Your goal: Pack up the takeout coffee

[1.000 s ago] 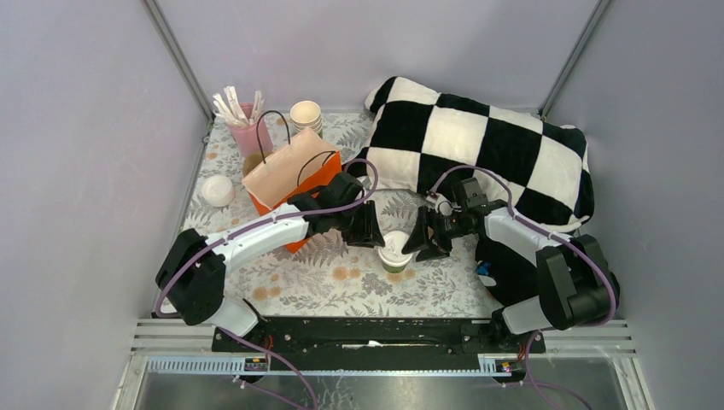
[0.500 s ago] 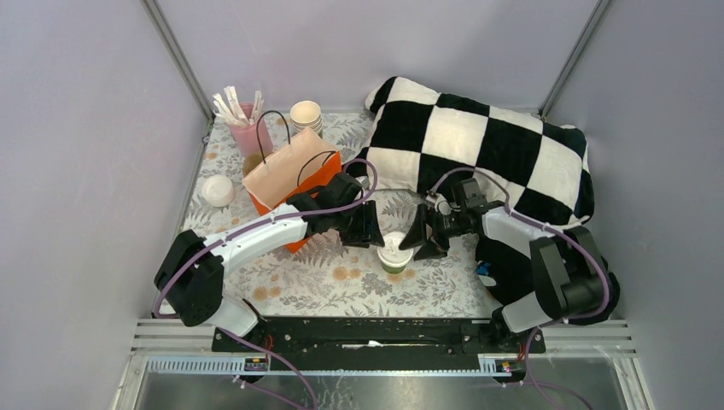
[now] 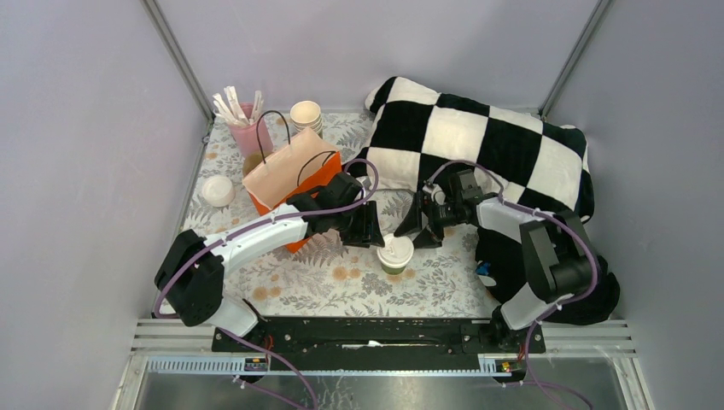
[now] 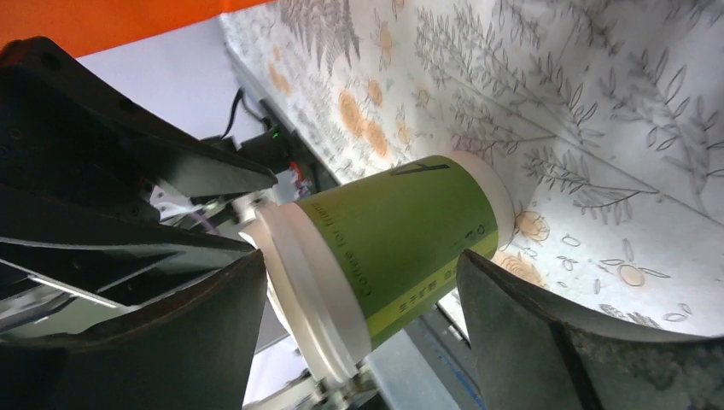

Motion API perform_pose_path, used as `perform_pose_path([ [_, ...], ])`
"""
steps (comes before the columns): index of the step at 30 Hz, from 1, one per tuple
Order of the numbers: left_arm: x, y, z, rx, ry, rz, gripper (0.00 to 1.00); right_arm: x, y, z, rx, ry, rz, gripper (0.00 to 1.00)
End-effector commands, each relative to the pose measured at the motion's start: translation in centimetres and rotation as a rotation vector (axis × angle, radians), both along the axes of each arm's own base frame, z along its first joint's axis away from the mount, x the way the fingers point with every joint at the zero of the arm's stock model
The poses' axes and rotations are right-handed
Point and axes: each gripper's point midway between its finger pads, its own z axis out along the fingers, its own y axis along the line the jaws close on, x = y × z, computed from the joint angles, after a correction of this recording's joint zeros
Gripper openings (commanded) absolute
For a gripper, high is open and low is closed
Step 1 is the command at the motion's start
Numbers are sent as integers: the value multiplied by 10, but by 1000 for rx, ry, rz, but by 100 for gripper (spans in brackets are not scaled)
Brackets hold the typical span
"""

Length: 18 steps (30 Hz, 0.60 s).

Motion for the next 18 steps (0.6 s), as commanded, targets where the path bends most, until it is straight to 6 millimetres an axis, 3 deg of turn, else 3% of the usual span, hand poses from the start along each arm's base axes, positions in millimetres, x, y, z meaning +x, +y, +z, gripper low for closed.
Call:
perform_pose_path([
  [1, -8, 14, -27, 100, 31, -17, 50, -14, -7, -27, -50, 62, -13, 84],
  [3, -8, 13, -27, 99, 29, -16, 50, -12, -11, -18, -84, 22, -6, 84],
  [7, -6, 11, -24, 91, 21, -15, 50, 4, -13, 28, -104, -109, 10, 90],
  [9, -6, 10, -23, 87, 20, -17, 50, -3, -15, 37, -110, -112, 27, 93],
  [11, -6, 10, -22, 84, 16, -16, 50, -23, -16, 36, -76, -74, 60, 94],
  [14, -6, 10, -21, 83, 14, -16, 50, -55, -19, 16, -28, 0, 83, 91],
  [18, -6, 10, -22, 86, 15, -17, 50, -67, -24, -14, -48, 22, 58, 87],
])
